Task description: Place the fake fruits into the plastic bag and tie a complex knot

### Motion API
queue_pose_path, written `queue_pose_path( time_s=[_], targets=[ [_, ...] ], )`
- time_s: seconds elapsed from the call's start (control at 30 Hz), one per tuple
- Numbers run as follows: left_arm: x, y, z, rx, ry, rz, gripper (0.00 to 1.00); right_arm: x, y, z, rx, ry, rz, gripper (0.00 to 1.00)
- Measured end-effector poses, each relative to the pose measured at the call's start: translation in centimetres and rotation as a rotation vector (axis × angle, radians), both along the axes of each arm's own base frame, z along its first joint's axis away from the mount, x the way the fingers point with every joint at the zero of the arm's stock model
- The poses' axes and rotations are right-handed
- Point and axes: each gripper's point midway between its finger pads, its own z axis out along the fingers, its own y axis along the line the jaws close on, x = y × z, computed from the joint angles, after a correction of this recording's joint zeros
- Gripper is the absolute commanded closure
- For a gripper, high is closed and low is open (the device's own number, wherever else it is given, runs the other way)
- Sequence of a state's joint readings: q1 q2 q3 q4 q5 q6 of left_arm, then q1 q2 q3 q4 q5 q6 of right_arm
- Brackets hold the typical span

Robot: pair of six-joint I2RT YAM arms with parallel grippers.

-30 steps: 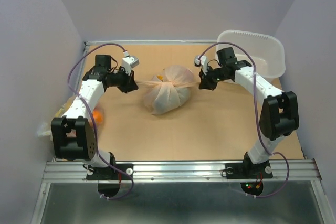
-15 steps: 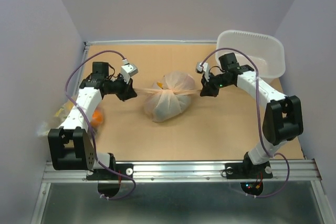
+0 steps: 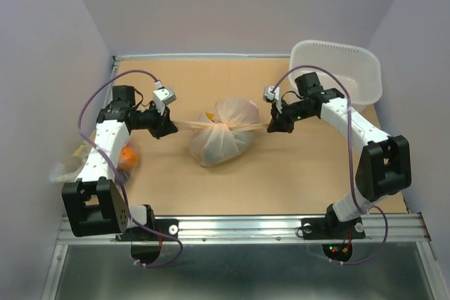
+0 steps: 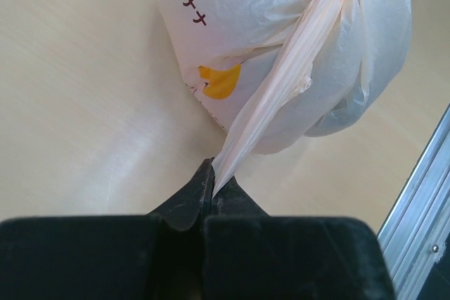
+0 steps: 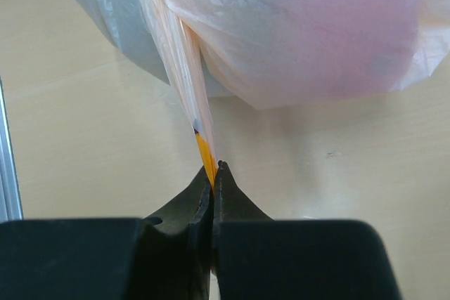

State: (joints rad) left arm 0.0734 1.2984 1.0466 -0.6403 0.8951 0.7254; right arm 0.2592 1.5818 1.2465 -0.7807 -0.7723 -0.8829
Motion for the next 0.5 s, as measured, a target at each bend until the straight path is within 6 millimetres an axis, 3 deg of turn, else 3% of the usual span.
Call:
queue_pose_path(
  time_s=[0.2, 0.33, 0.37, 0.43, 0.47, 0.5],
  targets=[
    [-0.5, 0.2, -2.0, 0.066, 0.033, 0.01, 0.98, -1.2, 0.8, -2.8, -0.068, 0.107, 0.007, 0.96],
    [-0.4, -0.7, -2.5, 0.13, 0.019, -0.01, 0.79, -1.6, 0.1, -3.6, -0.14, 0.154, -0.026, 0.78],
    [-0.2, -0.6, -2.6, 0.147, 0.014, -0.006, 0.67, -1.5, -0.3, -3.7, -0.172, 0.156, -0.04, 0.65],
    [0.2, 0.1, -2.9, 0.192, 0.008, 0.022, 0.54, -1.5, -1.2, -4.0, -0.226, 0.167, -0.067, 0.54],
    [0.4, 0.5, -3.0, 0.214, 0.01, 0.041, 0.26, -1.6, -1.6, -4.1, -0.247, 0.177, -0.079, 0.38],
    [0.5, 0.9, -3.1, 0.227, 0.011, 0.052, 0.08, -1.7, -2.0, -4.1, -0.262, 0.191, -0.09, 0.32]
  ],
)
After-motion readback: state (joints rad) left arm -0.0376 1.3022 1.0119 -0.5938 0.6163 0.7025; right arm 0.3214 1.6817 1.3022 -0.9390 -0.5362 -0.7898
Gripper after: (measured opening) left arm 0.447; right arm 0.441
